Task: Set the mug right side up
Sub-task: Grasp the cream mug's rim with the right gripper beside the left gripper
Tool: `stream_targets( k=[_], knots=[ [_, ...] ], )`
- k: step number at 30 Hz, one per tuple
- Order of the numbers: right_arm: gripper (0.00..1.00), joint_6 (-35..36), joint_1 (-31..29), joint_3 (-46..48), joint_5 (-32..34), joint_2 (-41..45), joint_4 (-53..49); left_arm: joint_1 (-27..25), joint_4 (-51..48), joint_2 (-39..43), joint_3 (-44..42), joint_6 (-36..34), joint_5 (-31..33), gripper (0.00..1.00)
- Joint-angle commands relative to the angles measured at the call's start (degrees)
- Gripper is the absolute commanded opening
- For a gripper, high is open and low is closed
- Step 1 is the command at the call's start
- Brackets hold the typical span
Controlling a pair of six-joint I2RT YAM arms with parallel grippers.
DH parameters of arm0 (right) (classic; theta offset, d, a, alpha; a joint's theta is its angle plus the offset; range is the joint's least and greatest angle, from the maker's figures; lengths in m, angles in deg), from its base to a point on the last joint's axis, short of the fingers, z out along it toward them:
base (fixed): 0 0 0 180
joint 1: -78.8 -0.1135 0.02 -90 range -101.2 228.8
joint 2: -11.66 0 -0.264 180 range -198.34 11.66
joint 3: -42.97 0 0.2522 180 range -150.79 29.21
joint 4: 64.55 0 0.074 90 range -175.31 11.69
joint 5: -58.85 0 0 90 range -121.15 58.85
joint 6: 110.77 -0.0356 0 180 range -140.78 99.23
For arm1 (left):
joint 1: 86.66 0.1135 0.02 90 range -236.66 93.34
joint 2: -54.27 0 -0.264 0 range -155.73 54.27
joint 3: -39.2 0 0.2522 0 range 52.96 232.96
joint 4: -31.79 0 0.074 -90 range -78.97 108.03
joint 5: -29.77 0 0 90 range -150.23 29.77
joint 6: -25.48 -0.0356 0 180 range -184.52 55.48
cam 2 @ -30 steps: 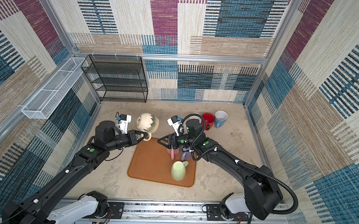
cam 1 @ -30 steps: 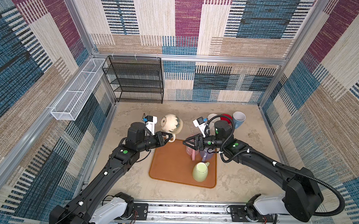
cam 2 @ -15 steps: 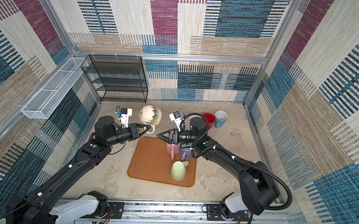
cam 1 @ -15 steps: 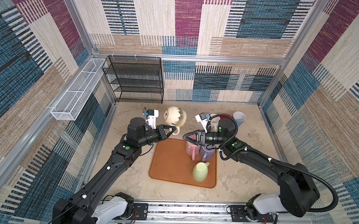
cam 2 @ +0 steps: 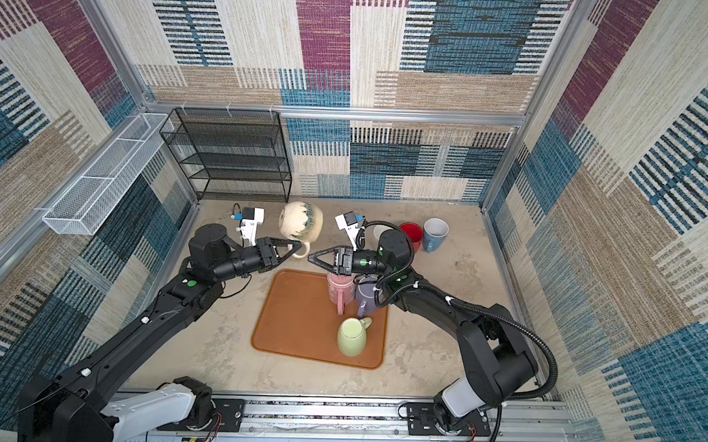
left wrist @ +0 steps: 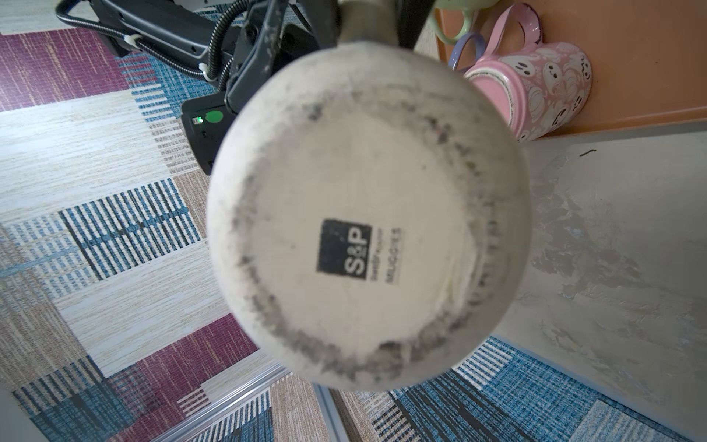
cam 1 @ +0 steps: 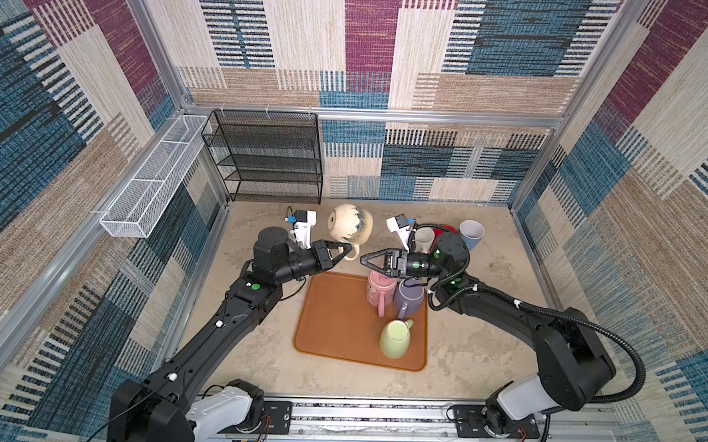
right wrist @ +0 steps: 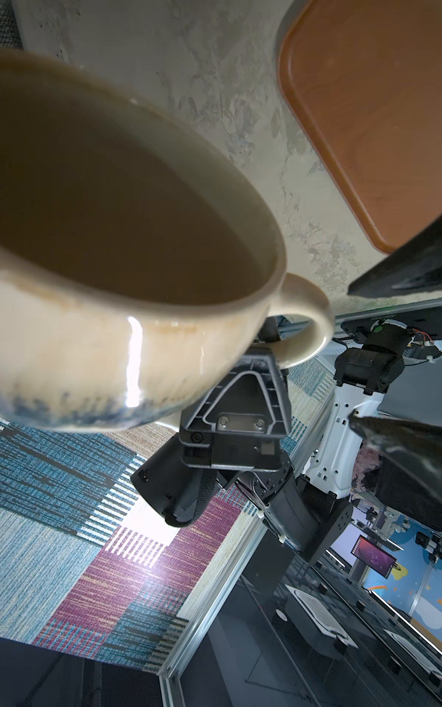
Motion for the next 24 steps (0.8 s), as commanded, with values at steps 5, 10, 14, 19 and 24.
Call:
stream_targets(
  k=[5,10,14,19,24],
  knots=[
    [0.51,-4.14,0.02,-1.37,-1.34,-1.99,6.25,0.01,9.77,-0.97,1.55,0.47,-1.85,0.0],
    [0.51,-4.83,0.07,-2.18,-0.9,-3.18,7.18,-0.07,10.69,-1.43,1.9,0.76,-2.2,0.0],
    [0.5,-5.73,0.26,-2.46,0.09,-4.04,8.24,-0.08,11.03,-1.42,1.96,0.75,-2.54,0.0],
    [0.47,-8.19,0.68,-3.02,1.08,-5.65,11.42,-0.25,11.62,-1.44,1.68,1.02,-2.64,0.0],
    [0.46,-9.72,0.72,-4.22,1.62,-7.29,12.97,-0.43,12.31,-1.65,1.43,1.3,-2.82,0.0]
  ],
)
